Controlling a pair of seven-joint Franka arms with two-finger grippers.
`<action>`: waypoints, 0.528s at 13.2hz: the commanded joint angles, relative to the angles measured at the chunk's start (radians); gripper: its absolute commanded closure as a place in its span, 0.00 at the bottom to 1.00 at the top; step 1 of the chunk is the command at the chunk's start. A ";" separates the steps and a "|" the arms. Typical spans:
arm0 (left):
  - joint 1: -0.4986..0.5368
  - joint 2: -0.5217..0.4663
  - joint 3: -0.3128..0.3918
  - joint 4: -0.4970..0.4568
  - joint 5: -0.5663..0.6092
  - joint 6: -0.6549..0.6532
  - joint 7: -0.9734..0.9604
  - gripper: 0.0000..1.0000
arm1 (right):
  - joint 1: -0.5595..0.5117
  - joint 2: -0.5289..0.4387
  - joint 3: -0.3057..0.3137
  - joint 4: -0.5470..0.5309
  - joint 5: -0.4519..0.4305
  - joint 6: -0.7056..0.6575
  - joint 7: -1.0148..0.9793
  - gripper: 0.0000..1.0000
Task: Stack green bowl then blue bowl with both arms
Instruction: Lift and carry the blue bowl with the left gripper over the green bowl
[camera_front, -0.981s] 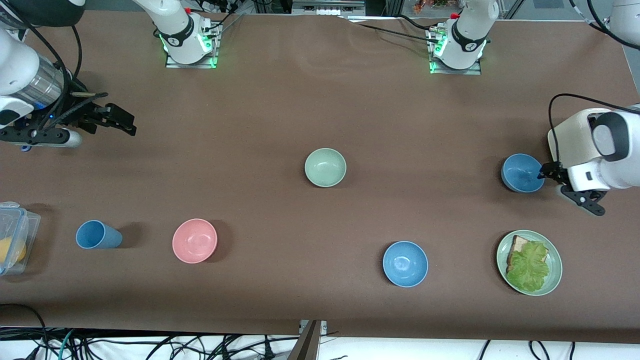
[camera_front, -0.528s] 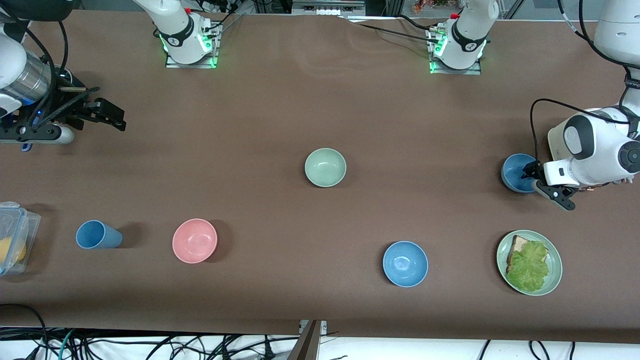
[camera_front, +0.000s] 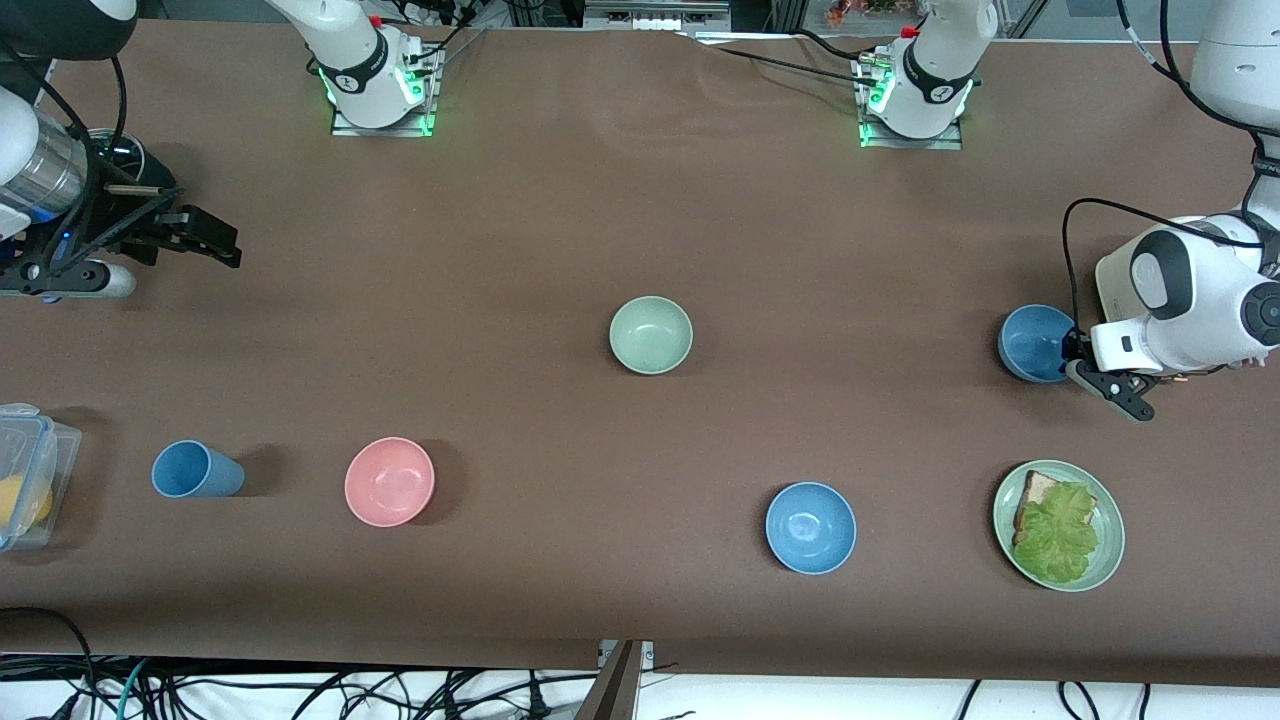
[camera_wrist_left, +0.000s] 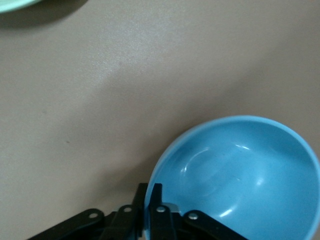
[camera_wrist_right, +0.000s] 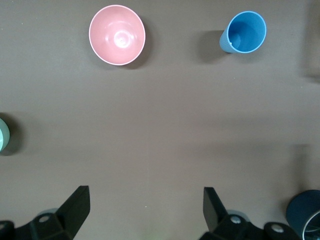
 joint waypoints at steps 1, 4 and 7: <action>-0.001 -0.069 -0.013 0.035 0.026 -0.127 0.010 1.00 | -0.010 0.014 0.006 0.033 -0.001 -0.027 -0.007 0.00; -0.015 -0.149 -0.109 0.078 0.025 -0.279 -0.019 1.00 | -0.008 0.014 0.007 0.033 0.001 -0.024 -0.006 0.00; -0.027 -0.154 -0.229 0.155 0.013 -0.398 -0.123 1.00 | -0.008 0.014 0.007 0.033 -0.008 -0.021 -0.009 0.00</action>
